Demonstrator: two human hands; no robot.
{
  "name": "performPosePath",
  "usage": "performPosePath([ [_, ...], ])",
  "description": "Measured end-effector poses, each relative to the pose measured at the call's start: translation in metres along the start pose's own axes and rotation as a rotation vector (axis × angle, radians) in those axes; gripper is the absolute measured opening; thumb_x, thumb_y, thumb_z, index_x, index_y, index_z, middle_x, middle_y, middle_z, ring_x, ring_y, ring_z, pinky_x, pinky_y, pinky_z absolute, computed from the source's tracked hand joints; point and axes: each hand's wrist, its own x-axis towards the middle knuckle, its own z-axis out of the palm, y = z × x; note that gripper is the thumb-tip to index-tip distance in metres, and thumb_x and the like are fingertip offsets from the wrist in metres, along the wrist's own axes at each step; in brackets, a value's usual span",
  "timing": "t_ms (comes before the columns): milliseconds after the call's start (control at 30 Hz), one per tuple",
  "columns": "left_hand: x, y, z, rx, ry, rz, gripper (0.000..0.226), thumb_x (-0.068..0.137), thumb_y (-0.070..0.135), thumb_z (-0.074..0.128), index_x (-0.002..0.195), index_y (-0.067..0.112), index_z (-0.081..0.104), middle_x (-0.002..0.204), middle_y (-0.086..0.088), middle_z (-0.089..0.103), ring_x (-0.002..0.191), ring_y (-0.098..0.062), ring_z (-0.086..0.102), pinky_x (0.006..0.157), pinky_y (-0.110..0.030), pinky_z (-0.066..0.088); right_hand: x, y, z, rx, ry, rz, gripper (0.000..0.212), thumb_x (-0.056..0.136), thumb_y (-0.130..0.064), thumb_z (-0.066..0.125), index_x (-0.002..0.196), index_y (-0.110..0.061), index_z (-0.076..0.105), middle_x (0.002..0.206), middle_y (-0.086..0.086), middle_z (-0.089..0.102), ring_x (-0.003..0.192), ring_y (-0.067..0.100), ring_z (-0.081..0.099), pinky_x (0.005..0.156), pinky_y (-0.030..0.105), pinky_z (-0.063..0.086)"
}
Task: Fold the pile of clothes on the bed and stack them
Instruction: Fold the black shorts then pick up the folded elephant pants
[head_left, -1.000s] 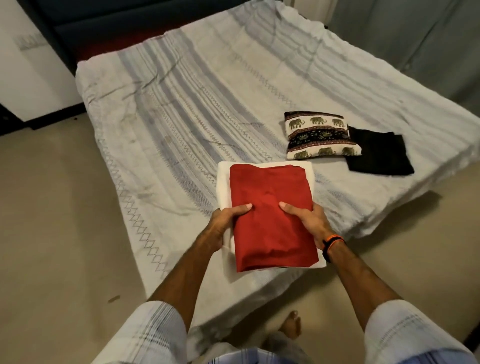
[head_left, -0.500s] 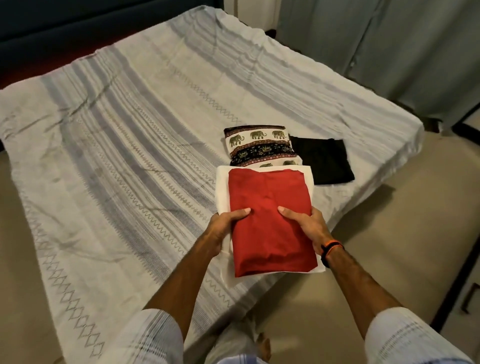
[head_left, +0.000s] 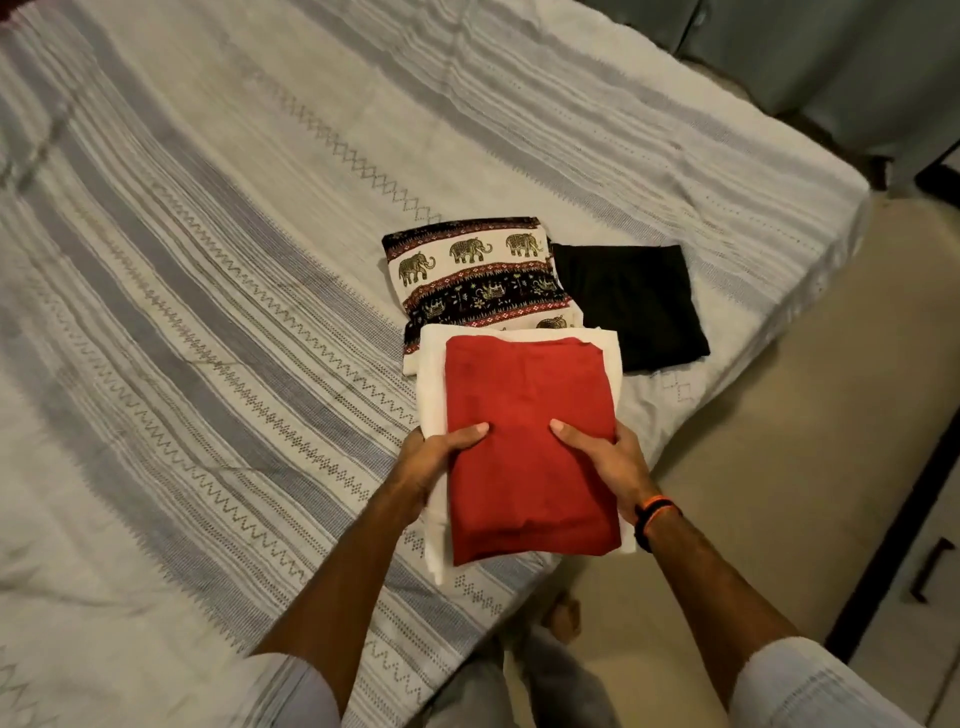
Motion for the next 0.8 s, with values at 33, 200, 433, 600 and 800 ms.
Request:
performPosePath([
  [33,0.014,-0.007,0.0,0.082,0.076,-0.007,0.07,0.06,0.037,0.091,0.12,0.012,0.063,0.109,-0.005,0.074,0.097,-0.026,0.071,0.09,-0.043,0.057,0.015,0.01,0.004,-0.095,0.04,0.014,0.089,0.061,-0.061,0.085,0.133,-0.022,0.05,0.124,-0.001,0.065,0.111,0.026,0.063,0.102,0.049,0.048],
  [200,0.042,-0.038,0.016,0.664,0.188,-0.008,0.086,0.082,0.024,0.078,0.151,0.011,0.027,0.145,-0.009,0.048,0.132,-0.032,0.047,0.105,-0.036,0.04,0.048,0.045,0.019,-0.713,0.008,-0.045,0.091,0.088,-0.03,0.069,0.156,-0.015,0.011,0.158,0.014,0.026,0.14,0.038,0.034,0.115,0.053,0.03],
  [433,0.045,-0.041,0.03,0.814,0.151,0.023,0.077,0.08,0.026,0.077,0.144,0.016,0.038,0.138,-0.008,0.054,0.125,-0.03,0.052,0.101,-0.04,0.044,0.053,0.046,0.019,-0.806,-0.233,-0.051,0.082,0.088,-0.036,0.069,0.155,-0.021,0.023,0.164,0.008,0.016,0.146,0.03,0.027,0.12,0.037,0.023],
  [600,0.035,-0.028,0.032,0.793,0.114,-0.011,0.079,0.081,0.025,0.078,0.147,0.014,0.037,0.141,-0.008,0.054,0.127,-0.03,0.052,0.106,-0.04,0.043,0.036,0.029,0.006,-0.701,-0.189,-0.075,0.072,0.088,-0.027,0.071,0.148,-0.013,0.036,0.149,0.008,0.044,0.133,0.028,0.045,0.111,0.034,0.034],
  [800,0.006,0.002,0.057,0.83,0.111,0.094,0.07,0.075,0.027,0.084,0.134,0.01,0.051,0.127,-0.008,0.063,0.112,-0.025,0.062,0.095,-0.033,0.051,-0.002,0.007,-0.019,-0.489,-0.069,-0.081,0.066,0.087,-0.026,0.073,0.145,-0.019,0.041,0.141,0.007,0.054,0.125,0.025,0.054,0.105,0.038,0.044],
])
